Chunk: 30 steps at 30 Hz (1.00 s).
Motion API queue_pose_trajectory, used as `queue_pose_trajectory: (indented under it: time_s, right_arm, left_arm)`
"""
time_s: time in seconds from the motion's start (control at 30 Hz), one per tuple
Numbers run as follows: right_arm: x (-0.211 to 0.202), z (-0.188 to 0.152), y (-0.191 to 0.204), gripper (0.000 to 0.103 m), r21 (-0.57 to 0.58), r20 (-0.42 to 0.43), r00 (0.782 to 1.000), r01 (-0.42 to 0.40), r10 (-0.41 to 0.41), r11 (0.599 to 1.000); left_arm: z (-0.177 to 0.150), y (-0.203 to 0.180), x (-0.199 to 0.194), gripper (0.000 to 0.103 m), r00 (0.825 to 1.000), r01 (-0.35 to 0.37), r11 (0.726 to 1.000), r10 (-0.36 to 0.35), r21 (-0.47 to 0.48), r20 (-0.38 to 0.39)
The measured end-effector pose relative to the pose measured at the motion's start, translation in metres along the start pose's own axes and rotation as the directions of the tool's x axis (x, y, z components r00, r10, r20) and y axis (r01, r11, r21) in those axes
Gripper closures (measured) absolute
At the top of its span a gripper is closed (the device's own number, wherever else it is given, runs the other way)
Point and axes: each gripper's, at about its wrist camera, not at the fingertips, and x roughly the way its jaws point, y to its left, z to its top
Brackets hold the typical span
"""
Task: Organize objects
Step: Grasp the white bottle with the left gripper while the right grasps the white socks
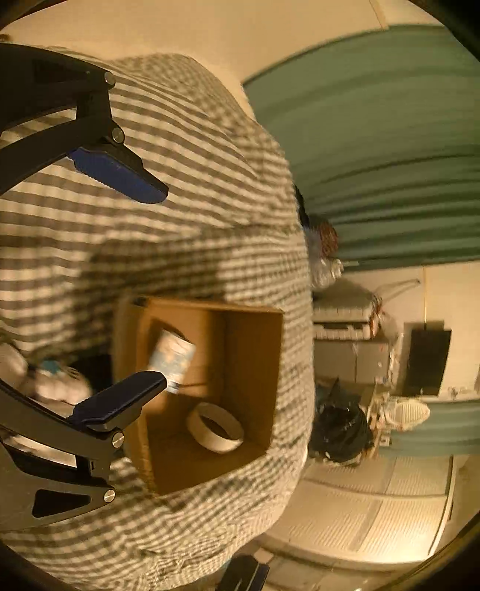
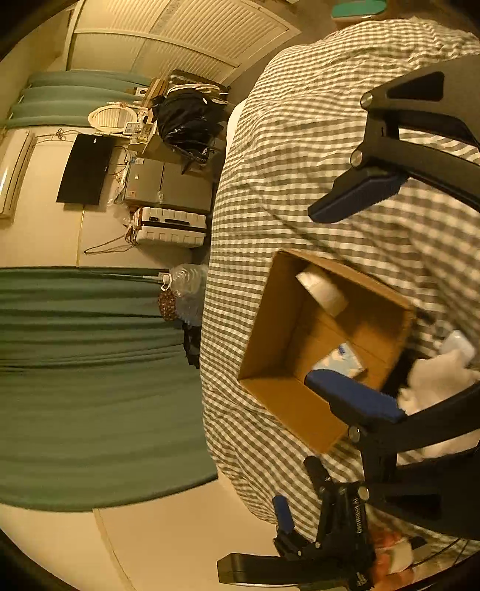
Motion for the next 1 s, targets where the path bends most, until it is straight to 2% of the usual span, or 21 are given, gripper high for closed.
queue_pose_trajectory:
  time_s: [0.17, 0.27, 0.33, 0.47, 0.67, 0.83, 1.0]
  right_arm:
    - [-0.016, -0.033, 0.011, 0.020, -0.011, -0.043, 0.998, -0.039, 0.038, 0.999]
    - [-0.014, -0.057, 0.023, 0.020, -0.042, -0.073, 0.997, -0.040, 0.037, 0.998]
    - [-0.008, -0.075, 0.030, 0.020, -0.058, -0.123, 0.991, -0.067, 0.060, 0.996]
    - [0.004, -0.101, 0.038, 0.020, -0.085, -0.173, 0.984, -0.062, 0.047, 0.994]
    - [0.014, -0.114, 0.034, 0.020, -0.070, -0.195, 0.980, -0.052, 0.037, 0.996]
    - [0.019, -0.116, 0.036, 0.020, -0.067, -0.197, 0.980, -0.035, 0.022, 0.997]
    - [0.027, -0.116, 0.038, 0.020, -0.052, -0.212, 0.977, -0.038, 0.027, 0.998]
  left_arm:
    - [-0.042, -0.006, -0.011, 0.008, 1.000, 0.010, 0.999, -0.011, -0.034, -0.029]
    - [-0.066, -0.020, -0.014, 0.008, 0.999, 0.001, 1.000, -0.001, -0.011, -0.035]
    - [-0.076, -0.027, -0.016, 0.008, 0.999, 0.006, 1.000, -0.006, -0.004, -0.039]
    - [-0.097, -0.037, -0.016, 0.008, 0.994, 0.074, 0.997, -0.074, -0.009, -0.086]
    - [-0.110, -0.049, -0.007, 0.008, 0.980, 0.136, 0.991, -0.135, -0.004, -0.147]
    - [-0.129, -0.064, 0.014, 0.008, 0.956, 0.188, 0.982, -0.174, 0.036, -0.238]
    - [-0.141, -0.076, 0.032, 0.008, 0.938, 0.210, 0.975, -0.180, 0.071, -0.297]
